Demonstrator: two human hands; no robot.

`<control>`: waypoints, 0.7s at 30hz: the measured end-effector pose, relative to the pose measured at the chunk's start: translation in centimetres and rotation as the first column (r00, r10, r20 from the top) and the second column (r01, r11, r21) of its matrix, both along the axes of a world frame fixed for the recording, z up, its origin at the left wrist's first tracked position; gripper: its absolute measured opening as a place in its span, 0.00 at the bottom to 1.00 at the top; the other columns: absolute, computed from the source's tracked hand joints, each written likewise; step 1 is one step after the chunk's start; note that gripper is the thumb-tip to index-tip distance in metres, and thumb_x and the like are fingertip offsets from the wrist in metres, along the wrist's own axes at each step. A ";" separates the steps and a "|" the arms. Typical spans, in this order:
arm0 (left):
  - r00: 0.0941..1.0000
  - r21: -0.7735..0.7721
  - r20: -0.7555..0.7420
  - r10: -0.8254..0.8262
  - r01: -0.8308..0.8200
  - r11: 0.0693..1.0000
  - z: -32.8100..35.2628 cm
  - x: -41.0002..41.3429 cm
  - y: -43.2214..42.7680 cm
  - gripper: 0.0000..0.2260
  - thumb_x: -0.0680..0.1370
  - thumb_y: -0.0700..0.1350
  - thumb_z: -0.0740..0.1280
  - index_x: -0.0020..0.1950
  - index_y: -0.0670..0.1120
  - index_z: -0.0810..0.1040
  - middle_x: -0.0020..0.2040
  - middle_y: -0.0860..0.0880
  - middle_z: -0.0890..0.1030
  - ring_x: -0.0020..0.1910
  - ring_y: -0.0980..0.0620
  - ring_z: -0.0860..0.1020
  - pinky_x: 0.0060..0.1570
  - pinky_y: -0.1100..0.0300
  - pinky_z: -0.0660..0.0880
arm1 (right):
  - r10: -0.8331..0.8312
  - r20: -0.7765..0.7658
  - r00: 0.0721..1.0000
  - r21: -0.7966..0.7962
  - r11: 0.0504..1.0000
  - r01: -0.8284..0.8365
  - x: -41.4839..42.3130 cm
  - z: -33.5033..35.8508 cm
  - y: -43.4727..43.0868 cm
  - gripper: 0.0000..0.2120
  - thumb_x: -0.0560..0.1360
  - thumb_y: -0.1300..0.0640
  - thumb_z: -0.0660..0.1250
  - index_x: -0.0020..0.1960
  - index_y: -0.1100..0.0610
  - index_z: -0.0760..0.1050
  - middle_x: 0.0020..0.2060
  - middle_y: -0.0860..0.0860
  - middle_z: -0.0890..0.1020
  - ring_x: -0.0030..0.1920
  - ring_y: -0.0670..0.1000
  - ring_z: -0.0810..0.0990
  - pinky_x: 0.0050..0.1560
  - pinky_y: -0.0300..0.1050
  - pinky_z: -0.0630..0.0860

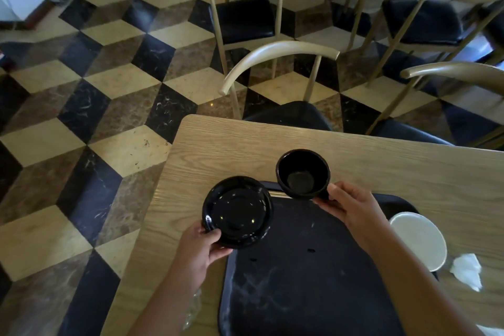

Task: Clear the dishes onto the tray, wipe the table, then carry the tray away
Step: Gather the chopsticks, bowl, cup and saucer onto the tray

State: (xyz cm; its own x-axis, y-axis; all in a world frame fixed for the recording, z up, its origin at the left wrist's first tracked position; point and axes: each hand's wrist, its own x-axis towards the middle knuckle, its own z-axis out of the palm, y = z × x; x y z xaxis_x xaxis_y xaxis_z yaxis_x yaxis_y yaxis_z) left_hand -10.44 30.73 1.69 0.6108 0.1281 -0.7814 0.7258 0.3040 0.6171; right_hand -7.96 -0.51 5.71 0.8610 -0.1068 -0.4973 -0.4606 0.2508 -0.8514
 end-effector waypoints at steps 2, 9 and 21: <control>0.999 0.020 -0.012 -0.042 0.043 0.999 -0.1 -0.7 -1.9 0.11 0.76 0.30 0.66 0.57 0.38 0.75 0.59 0.36 0.79 0.53 0.38 0.81 0.36 0.51 0.82 | -0.022 0.015 1.000 0.004 1.000 0.022 -1.3 0.1 -0.8 0.16 0.80 0.61 0.63 0.34 0.61 0.74 0.42 0.62 0.77 0.52 0.59 0.83 0.57 0.50 0.80; 0.989 0.050 -0.013 -0.148 0.148 0.988 -1.7 -2.6 -6.6 0.13 0.78 0.30 0.63 0.63 0.37 0.72 0.62 0.35 0.77 0.51 0.40 0.80 0.41 0.47 0.81 | -0.026 0.029 0.999 -0.009 1.000 0.027 -4.9 0.3 -2.4 0.16 0.81 0.63 0.62 0.34 0.60 0.76 0.38 0.57 0.81 0.48 0.55 0.84 0.57 0.51 0.81; 0.986 0.118 -0.084 -0.146 0.155 0.981 -4.1 -2.9 -8.5 0.09 0.79 0.31 0.63 0.57 0.39 0.75 0.58 0.35 0.79 0.54 0.37 0.80 0.34 0.51 0.81 | 0.088 -0.095 0.992 -0.093 0.991 -0.097 -7.7 -2.4 -2.0 0.12 0.80 0.62 0.64 0.38 0.63 0.75 0.39 0.58 0.83 0.51 0.60 0.85 0.60 0.57 0.79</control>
State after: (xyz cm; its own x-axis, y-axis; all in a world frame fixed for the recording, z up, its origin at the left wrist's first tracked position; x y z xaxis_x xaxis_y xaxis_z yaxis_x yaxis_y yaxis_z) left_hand -13.36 22.28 -2.44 0.5707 0.1379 -0.8095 0.8030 0.1125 0.5853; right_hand -15.65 -2.47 3.29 0.8215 -0.0808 -0.5644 -0.5539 0.1213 -0.8237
